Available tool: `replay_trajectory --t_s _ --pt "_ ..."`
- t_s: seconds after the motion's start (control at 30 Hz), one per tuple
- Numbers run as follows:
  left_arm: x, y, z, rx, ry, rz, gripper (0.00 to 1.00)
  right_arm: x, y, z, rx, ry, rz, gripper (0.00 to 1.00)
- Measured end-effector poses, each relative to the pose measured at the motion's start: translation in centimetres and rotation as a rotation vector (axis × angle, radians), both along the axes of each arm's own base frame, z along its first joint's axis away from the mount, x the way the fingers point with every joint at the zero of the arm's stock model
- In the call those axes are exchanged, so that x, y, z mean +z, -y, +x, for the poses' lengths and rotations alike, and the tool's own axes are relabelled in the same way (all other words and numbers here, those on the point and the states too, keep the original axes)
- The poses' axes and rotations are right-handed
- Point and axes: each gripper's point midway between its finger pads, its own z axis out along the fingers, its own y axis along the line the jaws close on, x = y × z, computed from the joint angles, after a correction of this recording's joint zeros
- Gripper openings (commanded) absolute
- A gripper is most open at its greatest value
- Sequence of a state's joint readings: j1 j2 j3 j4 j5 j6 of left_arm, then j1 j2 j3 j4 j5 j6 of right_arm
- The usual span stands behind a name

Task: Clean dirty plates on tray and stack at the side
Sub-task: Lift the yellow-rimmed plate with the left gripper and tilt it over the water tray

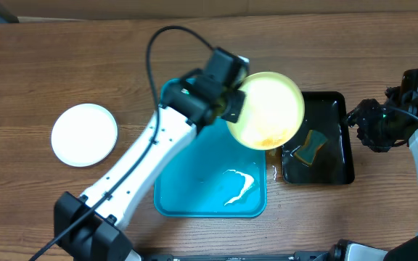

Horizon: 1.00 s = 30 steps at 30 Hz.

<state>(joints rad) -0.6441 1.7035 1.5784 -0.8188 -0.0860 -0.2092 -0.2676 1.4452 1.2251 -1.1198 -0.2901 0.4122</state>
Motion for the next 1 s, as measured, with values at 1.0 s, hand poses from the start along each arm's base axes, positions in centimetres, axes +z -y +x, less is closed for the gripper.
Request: replay_trajectory --t_s 1.0 --pt "4.3 11.3 -0.4 -0.082 0.683 0.427 0.04 -0.1 -0.3 -0.6 0.021 -0.021 0.008 0.61"
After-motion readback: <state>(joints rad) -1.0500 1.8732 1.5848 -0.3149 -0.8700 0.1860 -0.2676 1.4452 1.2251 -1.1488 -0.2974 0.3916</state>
